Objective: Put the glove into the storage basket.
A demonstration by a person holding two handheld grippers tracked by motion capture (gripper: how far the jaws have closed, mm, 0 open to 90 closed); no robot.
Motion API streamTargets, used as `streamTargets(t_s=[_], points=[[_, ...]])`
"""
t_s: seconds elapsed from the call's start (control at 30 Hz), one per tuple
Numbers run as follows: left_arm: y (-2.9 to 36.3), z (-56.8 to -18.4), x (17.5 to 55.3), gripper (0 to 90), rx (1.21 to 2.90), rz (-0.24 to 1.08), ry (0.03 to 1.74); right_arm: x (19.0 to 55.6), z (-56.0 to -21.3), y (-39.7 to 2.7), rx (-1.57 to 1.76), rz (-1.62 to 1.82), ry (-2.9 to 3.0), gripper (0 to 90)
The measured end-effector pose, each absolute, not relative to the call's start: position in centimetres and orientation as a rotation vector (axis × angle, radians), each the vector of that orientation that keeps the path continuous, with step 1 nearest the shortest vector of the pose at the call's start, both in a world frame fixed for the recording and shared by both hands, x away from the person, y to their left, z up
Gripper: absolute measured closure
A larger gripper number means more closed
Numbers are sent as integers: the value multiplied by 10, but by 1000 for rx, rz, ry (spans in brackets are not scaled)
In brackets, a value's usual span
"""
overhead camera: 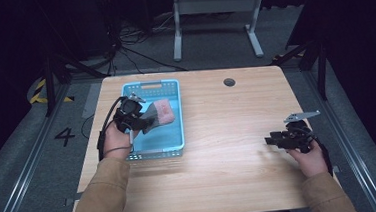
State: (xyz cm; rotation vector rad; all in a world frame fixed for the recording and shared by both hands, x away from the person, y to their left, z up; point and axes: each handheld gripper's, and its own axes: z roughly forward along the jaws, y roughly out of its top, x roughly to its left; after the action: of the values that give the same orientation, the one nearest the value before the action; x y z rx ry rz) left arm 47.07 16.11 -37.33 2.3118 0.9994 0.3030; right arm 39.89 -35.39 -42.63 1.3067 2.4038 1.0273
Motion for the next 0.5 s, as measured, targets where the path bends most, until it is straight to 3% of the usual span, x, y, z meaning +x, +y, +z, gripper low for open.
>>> streamTargets(t_s=[0.5], points=[[150, -405, 493, 621, 2450, 196, 1010, 390, -430, -363, 1336, 1007, 2389, 590]])
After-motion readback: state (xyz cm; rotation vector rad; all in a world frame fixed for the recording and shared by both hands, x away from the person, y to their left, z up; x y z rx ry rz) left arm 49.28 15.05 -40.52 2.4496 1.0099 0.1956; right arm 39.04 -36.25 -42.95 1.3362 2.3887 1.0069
